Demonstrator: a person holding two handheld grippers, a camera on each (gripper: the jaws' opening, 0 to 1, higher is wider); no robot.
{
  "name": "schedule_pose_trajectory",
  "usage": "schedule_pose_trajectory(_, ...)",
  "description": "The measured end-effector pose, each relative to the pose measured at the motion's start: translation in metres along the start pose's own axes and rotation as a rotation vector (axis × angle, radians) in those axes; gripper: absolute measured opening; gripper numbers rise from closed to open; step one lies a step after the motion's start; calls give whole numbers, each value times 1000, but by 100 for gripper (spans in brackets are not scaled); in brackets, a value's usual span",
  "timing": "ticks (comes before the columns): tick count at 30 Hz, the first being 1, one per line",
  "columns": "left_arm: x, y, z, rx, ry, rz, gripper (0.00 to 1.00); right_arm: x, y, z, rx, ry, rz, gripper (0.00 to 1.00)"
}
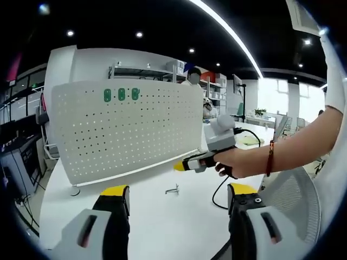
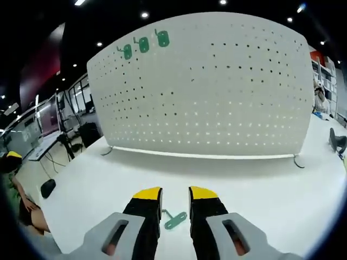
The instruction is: Insert the hook assembly into the mounting plate slot until the hook locks in place.
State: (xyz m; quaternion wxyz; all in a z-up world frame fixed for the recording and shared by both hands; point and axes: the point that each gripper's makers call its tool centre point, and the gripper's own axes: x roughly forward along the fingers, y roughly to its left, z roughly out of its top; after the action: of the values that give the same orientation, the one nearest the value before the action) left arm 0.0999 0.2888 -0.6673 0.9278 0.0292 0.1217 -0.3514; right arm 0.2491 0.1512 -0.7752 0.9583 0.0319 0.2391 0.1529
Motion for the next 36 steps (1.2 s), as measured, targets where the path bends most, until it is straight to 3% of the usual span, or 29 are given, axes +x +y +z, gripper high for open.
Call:
schedule_pose_trajectory(14,7,2,-11,-18,27,-13,74,8,8,-57,21,125,-12,21)
schedule_pose_trajectory(25,8,8,-15,-25,46,-13,74,21,12,-74,23,167,-25,17)
schedule_pose_trajectory(36,11,16,-21,-44,59,0,74,28,6,-72,32,150,-51,8)
